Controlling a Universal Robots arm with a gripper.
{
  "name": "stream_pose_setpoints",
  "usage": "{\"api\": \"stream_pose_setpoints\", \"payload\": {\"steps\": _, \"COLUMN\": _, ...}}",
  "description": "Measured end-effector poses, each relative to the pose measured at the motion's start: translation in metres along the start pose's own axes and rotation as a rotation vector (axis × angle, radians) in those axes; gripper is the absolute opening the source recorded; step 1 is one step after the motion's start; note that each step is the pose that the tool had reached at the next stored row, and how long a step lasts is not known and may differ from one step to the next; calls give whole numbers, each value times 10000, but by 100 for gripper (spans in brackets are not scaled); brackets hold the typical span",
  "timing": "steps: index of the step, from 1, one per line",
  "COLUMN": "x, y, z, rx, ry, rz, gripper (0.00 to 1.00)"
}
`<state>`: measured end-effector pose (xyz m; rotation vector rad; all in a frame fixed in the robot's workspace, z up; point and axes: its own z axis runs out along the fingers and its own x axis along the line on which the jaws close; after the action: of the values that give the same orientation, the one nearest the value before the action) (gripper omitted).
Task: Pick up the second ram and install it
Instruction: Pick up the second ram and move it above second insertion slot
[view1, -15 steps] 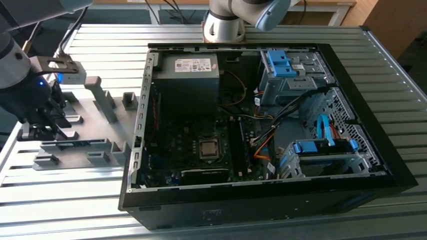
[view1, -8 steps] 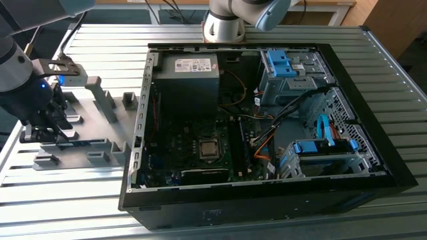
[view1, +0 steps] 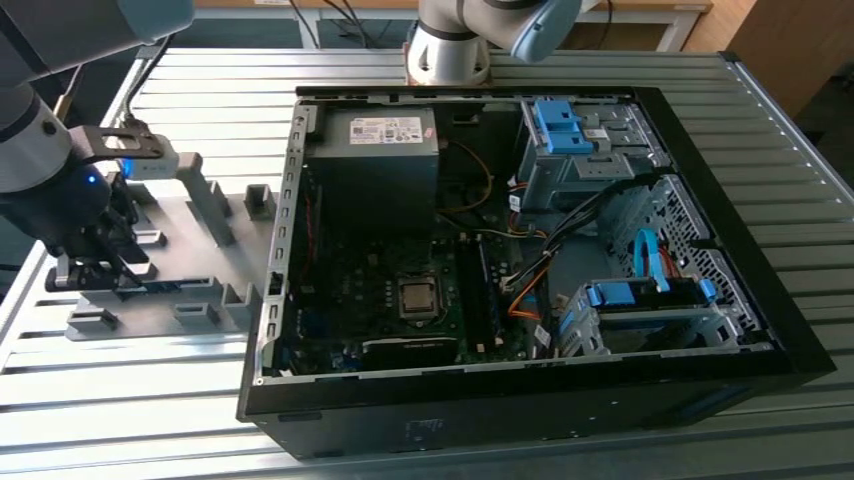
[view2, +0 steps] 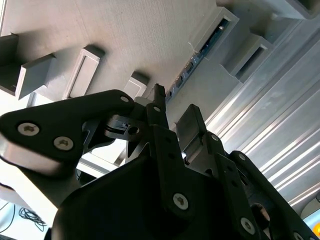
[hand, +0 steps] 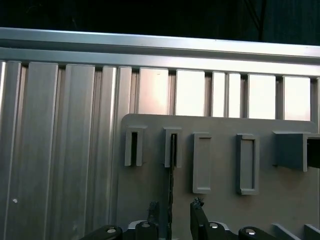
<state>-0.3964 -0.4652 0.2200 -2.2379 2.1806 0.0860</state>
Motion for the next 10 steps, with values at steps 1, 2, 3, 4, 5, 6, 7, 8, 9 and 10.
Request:
{"api": "stream_pose_setpoints", "payload": {"steps": 1, "x": 2, "y": 2, "z": 12, "rx": 2, "ry": 1, "rz": -1, "gripper": 38}}
{"api": "stream_pose_setpoints", "payload": {"steps": 2, "x": 4, "y": 3, "z": 22, "rx": 2, "ry": 2, "rz": -2, "gripper": 38}}
{"api": "stream_pose_setpoints", "payload": {"steps": 3, "x": 5, "y": 4, "z": 28, "rx": 2, "ry": 2, "rz": -4, "gripper": 38}}
{"api": "stream_pose_setpoints", "payload": {"steps": 4, "x": 5, "y": 5, "z": 30, "rx": 2, "ry": 2, "rz": -4, "gripper": 38}}
{"api": "stream_pose_setpoints", "payload": {"steps": 5, "x": 5, "y": 5, "z": 31, "rx": 2, "ry": 2, "rz": -4, "gripper": 38}}
{"api": "stream_pose_setpoints", "payload": {"steps": 6, "x": 5, "y": 5, "z": 31, "rx": 6, "ry": 2, "rz": -3, "gripper": 38}}
{"api": "stream_pose_setpoints", "payload": {"steps": 7, "x": 5, "y": 5, "z": 34, "rx": 12, "ry": 1, "rz": -3, "gripper": 38}}
{"api": "stream_pose_setpoints", "payload": {"steps": 8, "x": 5, "y": 5, "z": 38, "rx": 22, "ry": 1, "rz": -4, "gripper": 38}}
{"api": "stream_pose_setpoints", "payload": {"steps": 9, "x": 5, "y": 6, "z": 44, "rx": 34, "ry": 0, "rz": -4, "gripper": 38}}
{"api": "stream_pose_setpoints", "payload": {"steps": 10, "x": 5, "y": 5, "z": 51, "rx": 43, "ry": 0, "rz": -5, "gripper": 38}}
